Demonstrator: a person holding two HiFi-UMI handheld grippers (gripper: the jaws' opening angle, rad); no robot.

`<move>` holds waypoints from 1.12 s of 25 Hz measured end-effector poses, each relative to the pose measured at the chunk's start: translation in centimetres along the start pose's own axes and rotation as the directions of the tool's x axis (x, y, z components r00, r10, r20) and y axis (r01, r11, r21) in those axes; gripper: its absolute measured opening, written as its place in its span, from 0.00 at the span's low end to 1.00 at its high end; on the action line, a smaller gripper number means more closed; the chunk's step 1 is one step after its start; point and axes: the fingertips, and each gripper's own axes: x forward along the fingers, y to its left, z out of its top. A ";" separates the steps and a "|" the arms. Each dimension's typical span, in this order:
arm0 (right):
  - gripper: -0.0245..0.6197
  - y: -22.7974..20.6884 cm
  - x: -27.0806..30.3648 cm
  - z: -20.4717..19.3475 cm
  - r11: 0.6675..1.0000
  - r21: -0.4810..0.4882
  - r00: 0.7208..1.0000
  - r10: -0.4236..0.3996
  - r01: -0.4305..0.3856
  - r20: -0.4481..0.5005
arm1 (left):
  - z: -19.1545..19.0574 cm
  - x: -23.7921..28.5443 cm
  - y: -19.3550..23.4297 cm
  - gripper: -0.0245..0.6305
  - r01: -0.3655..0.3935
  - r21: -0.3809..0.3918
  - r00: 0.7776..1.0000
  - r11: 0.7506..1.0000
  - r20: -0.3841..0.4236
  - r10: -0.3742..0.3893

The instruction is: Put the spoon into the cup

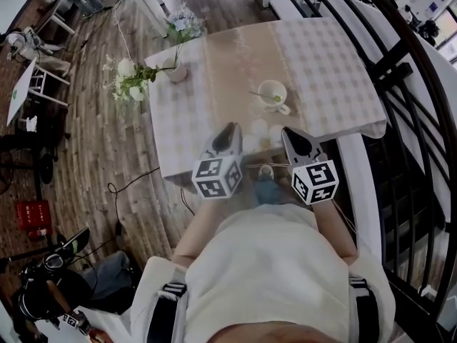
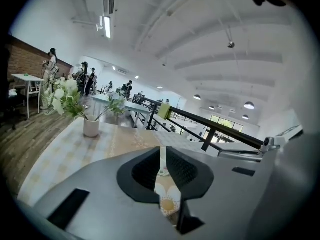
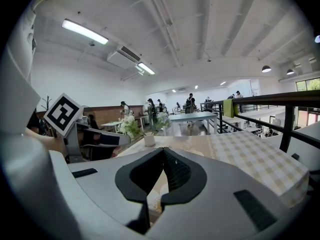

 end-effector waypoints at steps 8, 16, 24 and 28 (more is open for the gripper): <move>0.04 3.1 -4.2 -2.2 1.000 -0.004 1.000 -0.014 0.014 0.005 | -2.4 -5.0 -1.3 0.05 0.032 0.012 0.999 0.999 0.012 -0.033; 0.04 6.2 -8.7 -4.8 1.000 -0.002 1.000 0.009 -0.009 0.014 | -5.3 -10.5 -3.1 0.04 0.043 0.021 0.998 0.999 0.041 -0.044; 0.04 9.0 -11.3 -5.9 0.999 -0.024 0.999 0.041 -0.040 0.016 | -6.7 -14.3 -4.2 0.04 0.045 0.024 0.997 0.999 0.056 -0.046; 0.04 10.5 -12.9 -6.4 0.998 -0.032 0.999 0.052 -0.051 0.017 | -7.5 -16.1 -4.7 0.04 0.044 0.018 0.997 0.999 0.062 -0.045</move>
